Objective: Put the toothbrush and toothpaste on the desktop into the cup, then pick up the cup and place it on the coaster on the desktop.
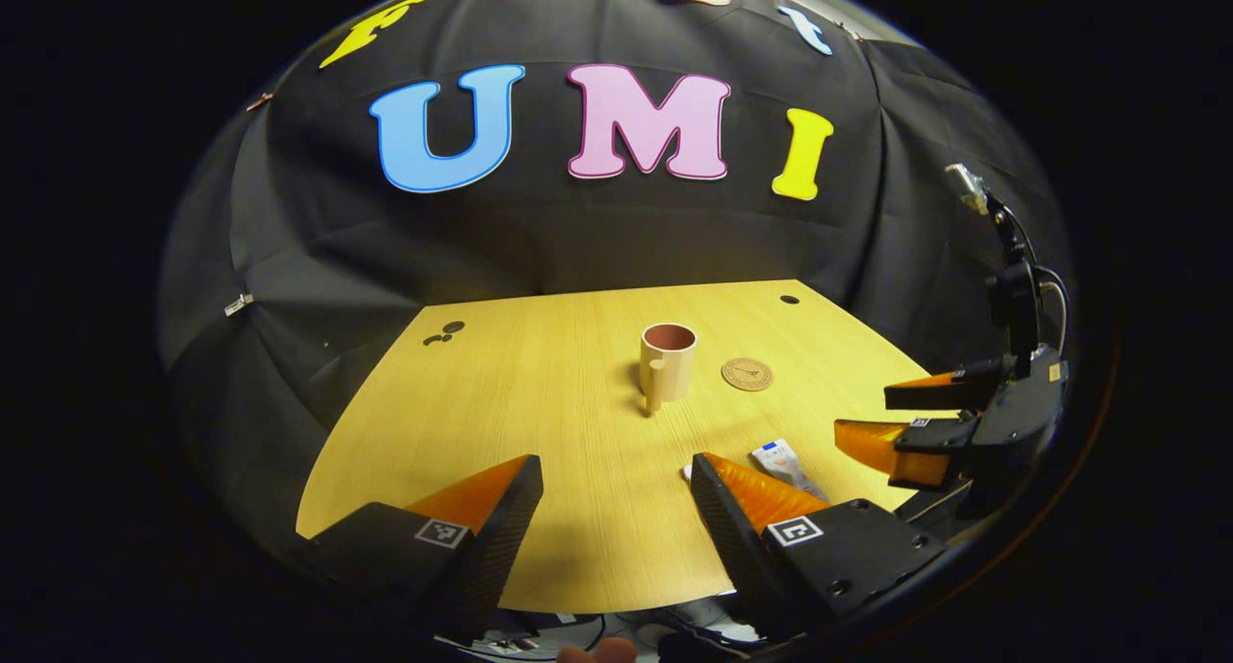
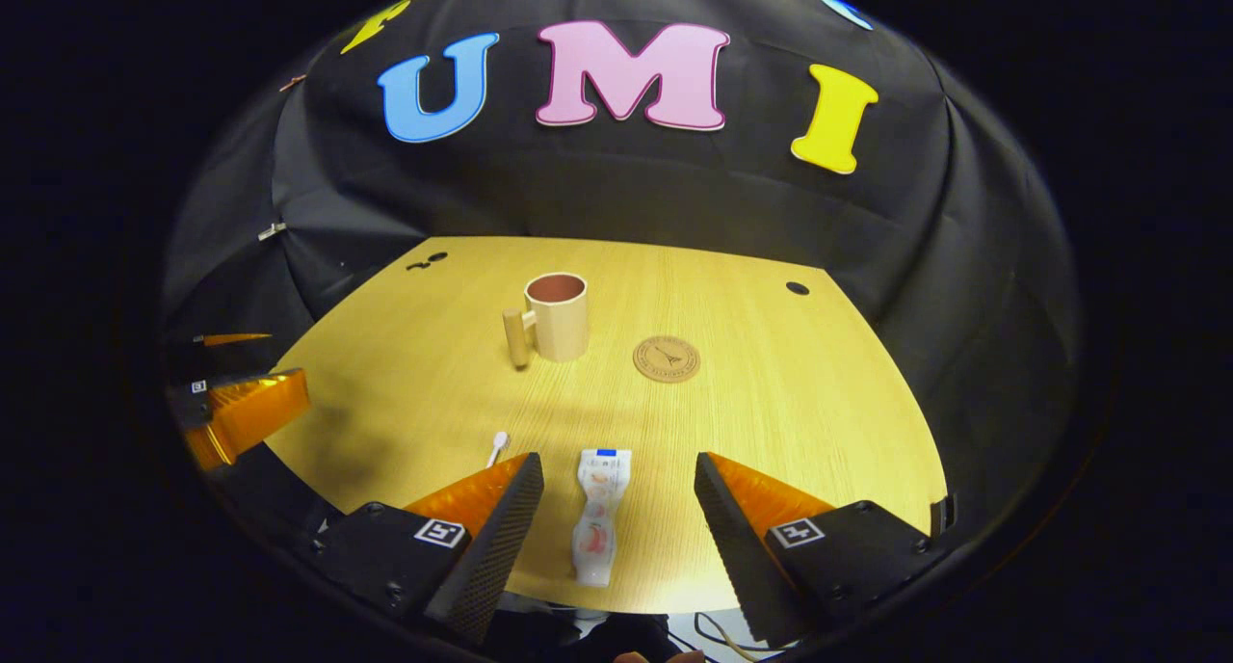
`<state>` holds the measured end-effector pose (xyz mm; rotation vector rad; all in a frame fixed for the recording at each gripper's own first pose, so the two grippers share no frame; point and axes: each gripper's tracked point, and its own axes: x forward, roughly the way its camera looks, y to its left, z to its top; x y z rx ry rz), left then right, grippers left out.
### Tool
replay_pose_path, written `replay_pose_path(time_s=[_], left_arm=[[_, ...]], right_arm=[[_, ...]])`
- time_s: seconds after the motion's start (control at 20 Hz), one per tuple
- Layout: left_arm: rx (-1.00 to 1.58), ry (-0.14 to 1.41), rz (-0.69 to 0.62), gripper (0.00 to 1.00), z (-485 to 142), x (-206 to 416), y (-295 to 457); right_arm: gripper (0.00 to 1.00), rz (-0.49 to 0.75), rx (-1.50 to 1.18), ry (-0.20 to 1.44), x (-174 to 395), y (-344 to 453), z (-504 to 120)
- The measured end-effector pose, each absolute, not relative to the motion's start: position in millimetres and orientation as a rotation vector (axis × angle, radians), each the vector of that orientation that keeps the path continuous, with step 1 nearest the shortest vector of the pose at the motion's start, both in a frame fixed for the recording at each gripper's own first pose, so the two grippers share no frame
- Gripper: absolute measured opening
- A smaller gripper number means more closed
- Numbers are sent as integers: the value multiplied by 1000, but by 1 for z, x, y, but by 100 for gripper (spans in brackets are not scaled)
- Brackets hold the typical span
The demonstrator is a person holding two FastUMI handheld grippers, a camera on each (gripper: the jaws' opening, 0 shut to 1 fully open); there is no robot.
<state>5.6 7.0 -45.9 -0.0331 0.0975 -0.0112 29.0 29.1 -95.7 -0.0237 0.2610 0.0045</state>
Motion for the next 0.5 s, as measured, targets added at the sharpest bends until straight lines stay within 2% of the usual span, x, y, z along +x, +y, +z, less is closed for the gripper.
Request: replay_pose_path(time_s=[0.5], left_arm=[[-54, 138, -11, 96, -66, 6, 22]], right_arm=[[98, -25, -35, 390, 53, 32, -150]])
